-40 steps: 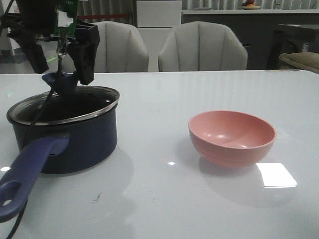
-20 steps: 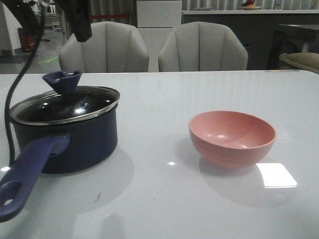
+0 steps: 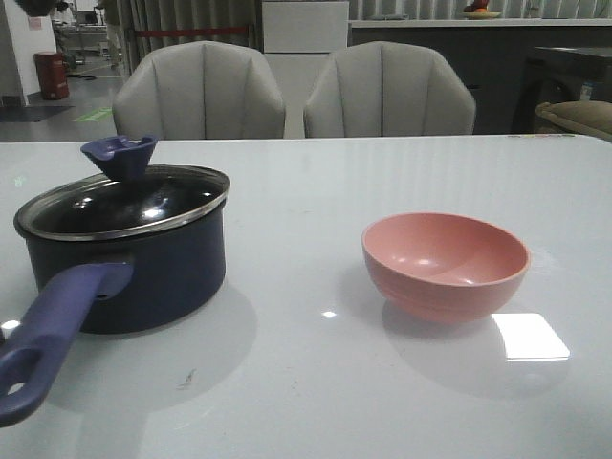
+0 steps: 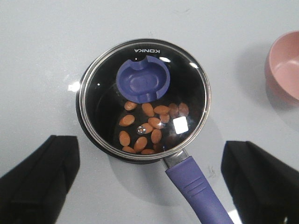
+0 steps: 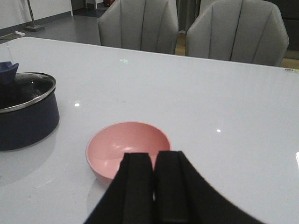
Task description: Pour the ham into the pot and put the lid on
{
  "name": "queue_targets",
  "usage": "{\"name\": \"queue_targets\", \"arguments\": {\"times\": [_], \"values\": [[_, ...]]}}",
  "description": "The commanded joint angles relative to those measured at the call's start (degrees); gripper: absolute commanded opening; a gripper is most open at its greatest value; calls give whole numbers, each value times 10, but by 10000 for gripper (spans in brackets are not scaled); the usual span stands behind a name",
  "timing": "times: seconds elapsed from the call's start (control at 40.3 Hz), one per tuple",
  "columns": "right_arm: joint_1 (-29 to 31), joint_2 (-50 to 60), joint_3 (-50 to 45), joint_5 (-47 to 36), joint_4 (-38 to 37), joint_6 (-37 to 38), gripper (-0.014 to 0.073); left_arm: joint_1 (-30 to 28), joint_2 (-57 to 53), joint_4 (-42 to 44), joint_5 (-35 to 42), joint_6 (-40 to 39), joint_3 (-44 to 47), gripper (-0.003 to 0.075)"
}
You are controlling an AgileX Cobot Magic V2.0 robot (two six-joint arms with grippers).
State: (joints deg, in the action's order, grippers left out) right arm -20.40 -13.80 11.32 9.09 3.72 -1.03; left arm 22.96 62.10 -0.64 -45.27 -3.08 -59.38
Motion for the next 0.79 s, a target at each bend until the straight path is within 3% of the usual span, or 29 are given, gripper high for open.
{"name": "queue_targets", "arguments": {"times": [0.0,0.199,0.447,0.571,0.77], "values": [[0,-3,15,-51,-1,-6,147,3,-86,-8,107,-3,62,636],[0,-3,15,-51,-1,-6,147,3,-253,-2,195,-2,193,636],[0,-3,15,-51,-1,-6,147,3,-427,2,201,-2,304,629],[0,-3,15,-51,-1,-6,147,3,-482,2,213,-2,333,518],[0,-3,15,-51,-1,-6,147,3,-509,2,207,-2,336,222]]}}
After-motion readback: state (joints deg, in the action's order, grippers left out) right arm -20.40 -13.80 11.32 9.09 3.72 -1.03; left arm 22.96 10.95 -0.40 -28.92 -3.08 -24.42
